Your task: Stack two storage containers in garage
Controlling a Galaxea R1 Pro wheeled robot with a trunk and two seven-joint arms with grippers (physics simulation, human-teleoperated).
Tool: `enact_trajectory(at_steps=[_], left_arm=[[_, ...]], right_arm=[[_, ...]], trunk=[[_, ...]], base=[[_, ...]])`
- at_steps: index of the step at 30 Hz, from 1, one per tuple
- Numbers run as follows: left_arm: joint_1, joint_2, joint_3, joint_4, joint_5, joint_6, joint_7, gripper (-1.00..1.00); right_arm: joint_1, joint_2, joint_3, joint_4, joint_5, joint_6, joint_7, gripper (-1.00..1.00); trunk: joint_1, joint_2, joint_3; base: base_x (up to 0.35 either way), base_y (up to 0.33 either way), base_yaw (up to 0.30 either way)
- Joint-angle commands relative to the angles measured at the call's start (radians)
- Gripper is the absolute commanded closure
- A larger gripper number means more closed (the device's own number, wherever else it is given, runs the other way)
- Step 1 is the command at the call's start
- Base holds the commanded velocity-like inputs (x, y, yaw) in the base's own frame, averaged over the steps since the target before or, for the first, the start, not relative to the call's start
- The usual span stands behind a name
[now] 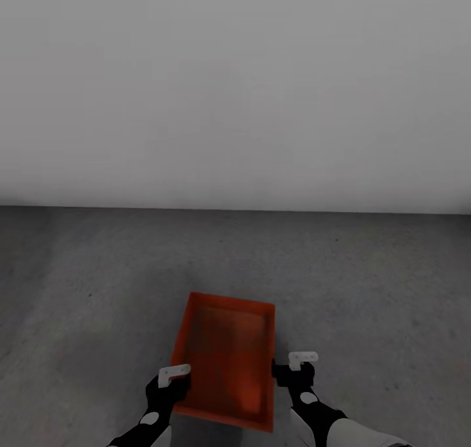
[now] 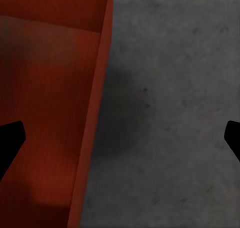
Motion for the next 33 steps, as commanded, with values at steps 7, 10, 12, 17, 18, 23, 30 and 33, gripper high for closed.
enact_trajectory(at_steps=[7, 10, 12, 17, 18, 23, 30, 33], left_arm=[[-0.001, -0.001, -0.009, 0.001, 0.013, -0.004, 0.006, -1.00], [-0.001, -0.001, -0.009, 0.001, 0.012, -0.004, 0.006, -1.00], [-0.001, -0.001, -0.009, 0.001, 0.010, -0.004, 0.006, -1.00], [-0.001, -0.001, -0.009, 0.002, 0.005, -0.004, 0.006, -1.00], [-0.001, -0.001, -0.009, 0.001, 0.004, -0.004, 0.006, -1.00], [-0.001, 0.000, -0.009, 0.002, 0.004, -0.004, 0.006, -1.00], [-0.001, 0.000, -0.009, 0.002, 0.004, -0.003, 0.006, -1.00], [-0.001, 0.000, -0.009, 0.001, 0.004, -0.003, 0.005, -1.00]], right_arm=[[-0.001, 0.000, 0.009, 0.001, -0.010, -0.004, -0.003, -1.00], [-0.001, 0.000, 0.009, 0.001, -0.010, -0.004, -0.003, -1.00], [0.000, 0.000, 0.009, 0.001, -0.010, -0.004, -0.003, -1.00], [-0.001, 0.000, 0.009, 0.001, -0.010, -0.004, -0.003, -1.00], [-0.001, 0.000, 0.009, 0.001, -0.010, -0.004, -0.003, -1.00], [-0.001, 0.000, 0.009, 0.001, -0.010, -0.003, -0.003, -1.00], [0.000, 0.000, 0.009, 0.001, -0.010, -0.003, -0.004, -1.00], [-0.001, 0.000, 0.009, 0.001, -0.010, -0.004, -0.004, -1.00]], trunk=[[0.000, 0.000, -0.001], [0.000, 0.000, -0.001], [0.000, 0.000, -0.001], [-0.015, 0.028, 0.012], [-0.019, 0.035, 0.015], [-0.038, 0.070, 0.031], [-0.065, 0.119, 0.053], [-0.077, 0.140, 0.062]], base=[[0.000, 0.000, 0.000], [0.000, 0.000, 0.000], [0.000, 0.000, 0.000], [0.000, 0.000, 0.000], [0.000, 0.000, 0.000], [0.000, 0.000, 0.000], [0.000, 0.000, 0.000], [0.000, 0.000, 0.000]])
